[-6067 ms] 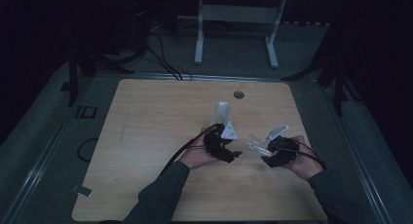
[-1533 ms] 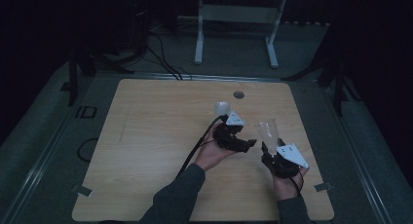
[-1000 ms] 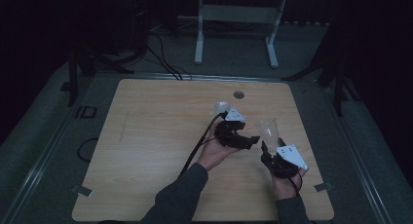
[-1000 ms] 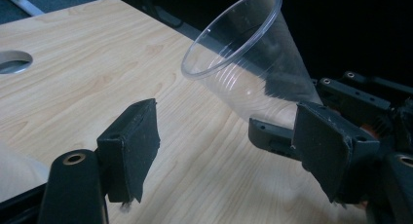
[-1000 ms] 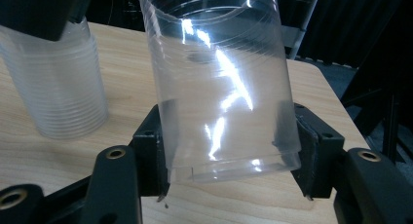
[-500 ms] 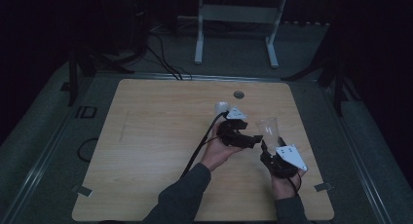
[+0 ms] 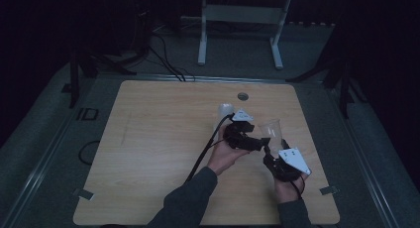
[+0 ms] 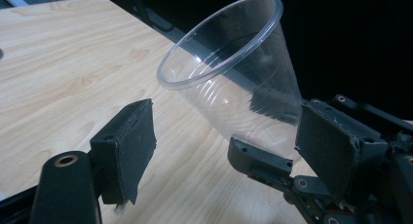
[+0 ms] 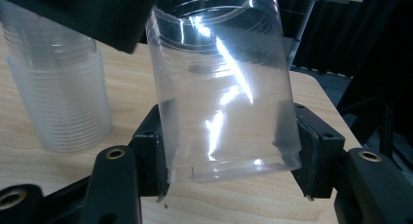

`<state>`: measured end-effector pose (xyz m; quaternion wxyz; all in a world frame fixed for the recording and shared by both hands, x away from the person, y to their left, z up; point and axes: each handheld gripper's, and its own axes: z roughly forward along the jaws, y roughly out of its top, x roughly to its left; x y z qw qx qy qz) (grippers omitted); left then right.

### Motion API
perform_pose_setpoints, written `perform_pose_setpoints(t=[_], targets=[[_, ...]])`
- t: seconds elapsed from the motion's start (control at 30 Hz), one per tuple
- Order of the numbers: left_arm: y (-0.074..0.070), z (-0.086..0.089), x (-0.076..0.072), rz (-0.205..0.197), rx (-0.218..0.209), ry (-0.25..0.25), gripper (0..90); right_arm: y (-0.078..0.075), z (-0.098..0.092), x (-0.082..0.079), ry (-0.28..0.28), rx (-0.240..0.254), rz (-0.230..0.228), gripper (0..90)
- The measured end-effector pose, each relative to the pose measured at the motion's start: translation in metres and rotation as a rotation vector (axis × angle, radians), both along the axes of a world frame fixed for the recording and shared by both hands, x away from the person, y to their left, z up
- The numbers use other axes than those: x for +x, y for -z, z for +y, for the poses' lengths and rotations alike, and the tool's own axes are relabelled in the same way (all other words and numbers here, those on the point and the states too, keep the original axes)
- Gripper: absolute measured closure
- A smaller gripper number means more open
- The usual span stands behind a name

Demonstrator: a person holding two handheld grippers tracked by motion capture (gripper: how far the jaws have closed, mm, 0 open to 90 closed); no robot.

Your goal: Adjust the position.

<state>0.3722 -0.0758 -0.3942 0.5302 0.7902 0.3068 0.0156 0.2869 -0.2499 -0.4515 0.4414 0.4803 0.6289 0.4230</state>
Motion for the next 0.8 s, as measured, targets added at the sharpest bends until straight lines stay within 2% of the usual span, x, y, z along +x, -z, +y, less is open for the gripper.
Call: perform_pose_setpoints(t=[0.1, 0.3, 0.5, 0.8], targets=[[0.001, -0.003, -0.001, 0.002, 0.003, 0.003, 20.5, -0.001, 0.001, 0.0, 0.0, 0.001, -0.005, 41.2], [0.001, -0.005, -0.001, 0.022, -0.028, 0.012, 20.0, -0.001, 0.003, -0.002, 0.006, 0.006, -0.027, 41.3], [0.0, -0.005, 0.001, 0.043, -0.067, 0.015, 19.8, -0.001, 0.008, -0.004, 0.003, -0.012, -0.049, 41.3], [0.003, -0.006, 0.003, 0.062, -0.115, 0.033, 19.8, -0.002, 0.013, -0.007, -0.003, -0.001, -0.074, 41.2]])
